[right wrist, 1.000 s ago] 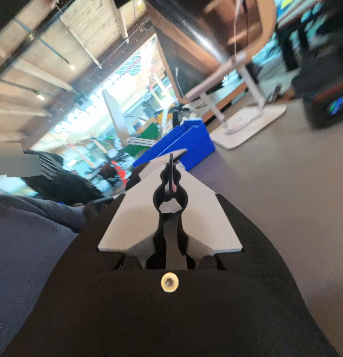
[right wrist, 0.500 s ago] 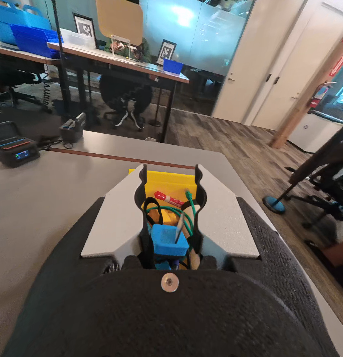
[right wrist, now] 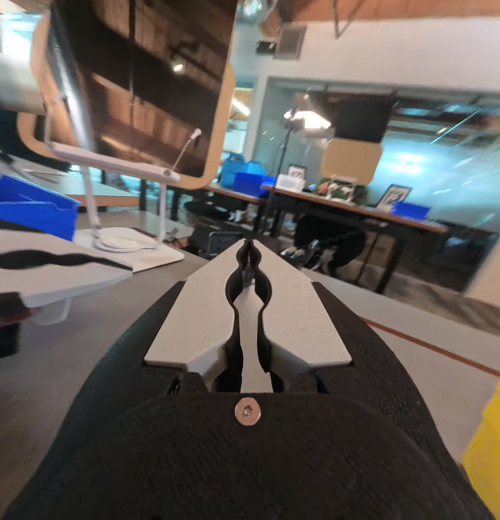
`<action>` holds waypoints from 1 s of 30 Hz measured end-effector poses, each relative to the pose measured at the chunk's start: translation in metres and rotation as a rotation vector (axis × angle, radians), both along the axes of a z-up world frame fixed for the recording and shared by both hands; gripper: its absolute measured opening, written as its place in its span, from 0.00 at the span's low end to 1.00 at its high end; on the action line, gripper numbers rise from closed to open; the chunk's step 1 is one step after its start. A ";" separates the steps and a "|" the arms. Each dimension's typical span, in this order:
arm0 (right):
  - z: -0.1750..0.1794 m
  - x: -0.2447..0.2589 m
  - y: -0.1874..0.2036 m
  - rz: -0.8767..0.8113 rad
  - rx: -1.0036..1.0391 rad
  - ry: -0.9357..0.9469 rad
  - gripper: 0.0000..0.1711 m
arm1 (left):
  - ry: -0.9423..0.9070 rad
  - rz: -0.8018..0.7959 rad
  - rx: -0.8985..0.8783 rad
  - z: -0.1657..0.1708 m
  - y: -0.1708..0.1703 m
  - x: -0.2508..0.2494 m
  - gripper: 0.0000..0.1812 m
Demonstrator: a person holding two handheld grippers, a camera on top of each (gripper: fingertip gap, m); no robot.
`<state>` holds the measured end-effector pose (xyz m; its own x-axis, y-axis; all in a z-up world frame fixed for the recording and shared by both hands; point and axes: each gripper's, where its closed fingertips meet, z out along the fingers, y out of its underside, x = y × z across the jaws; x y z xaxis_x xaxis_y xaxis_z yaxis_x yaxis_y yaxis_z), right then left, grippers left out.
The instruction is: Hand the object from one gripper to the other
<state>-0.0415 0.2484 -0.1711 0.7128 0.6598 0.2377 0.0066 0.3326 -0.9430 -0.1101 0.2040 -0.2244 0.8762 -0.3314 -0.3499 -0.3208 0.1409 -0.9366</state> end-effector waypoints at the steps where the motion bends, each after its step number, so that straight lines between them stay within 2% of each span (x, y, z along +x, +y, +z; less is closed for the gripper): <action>1: -0.007 -0.007 -0.002 -0.034 0.062 -0.033 0.00 | -0.004 -0.001 -0.002 0.000 0.000 0.000 0.00; 4: -0.032 -0.031 -0.024 0.016 0.244 -0.258 0.00 | 0.002 -0.002 -0.005 -0.001 -0.001 -0.001 0.00; 6: -0.031 -0.035 -0.035 0.059 0.285 -0.263 0.00 | 0.009 -0.021 -0.019 -0.001 -0.005 0.002 0.00; 8: -0.032 -0.033 -0.032 0.031 0.282 -0.273 0.00 | -0.022 -0.048 -0.051 0.006 -0.011 0.007 0.00; 11: -0.034 -0.030 -0.027 0.010 0.274 -0.282 0.00 | -0.140 -0.138 -0.115 0.040 -0.033 0.019 0.00; 13: -0.033 -0.027 -0.026 0.000 0.270 -0.276 0.00 | -0.195 -0.146 -0.159 0.066 -0.051 0.010 0.03; 15: -0.033 -0.024 -0.023 -0.007 0.256 -0.265 0.00 | -0.220 -0.057 -0.197 0.083 -0.065 -0.023 0.06; 17: -0.032 -0.023 -0.022 -0.005 0.242 -0.248 0.00 | -0.202 0.112 -0.255 0.087 -0.078 -0.078 0.07; 19: -0.032 -0.024 -0.022 0.005 0.232 -0.241 0.00 | -0.155 0.327 -0.381 0.072 -0.094 -0.147 0.10; 20: -0.032 -0.024 -0.022 0.010 0.230 -0.238 0.00 | -0.118 0.385 -0.451 0.060 -0.105 -0.174 0.11; 21: -0.032 -0.025 -0.023 0.018 0.229 -0.236 0.00 | -0.057 0.355 -0.524 0.047 -0.116 -0.187 0.13; 22: -0.032 -0.026 -0.024 0.026 0.228 -0.235 0.00 | 0.026 0.253 -0.587 0.033 -0.128 -0.189 0.19; 23: -0.032 -0.026 -0.025 0.033 0.229 -0.234 0.00 | 0.124 0.145 -0.650 0.016 -0.143 -0.189 0.21; 25: -0.033 -0.028 -0.026 0.045 0.227 -0.236 0.00 | 0.265 0.083 -0.798 -0.018 -0.166 -0.208 0.21; 30: -0.035 -0.031 -0.027 0.065 0.217 -0.238 0.00 | 0.271 0.033 -1.077 -0.065 -0.192 -0.247 0.23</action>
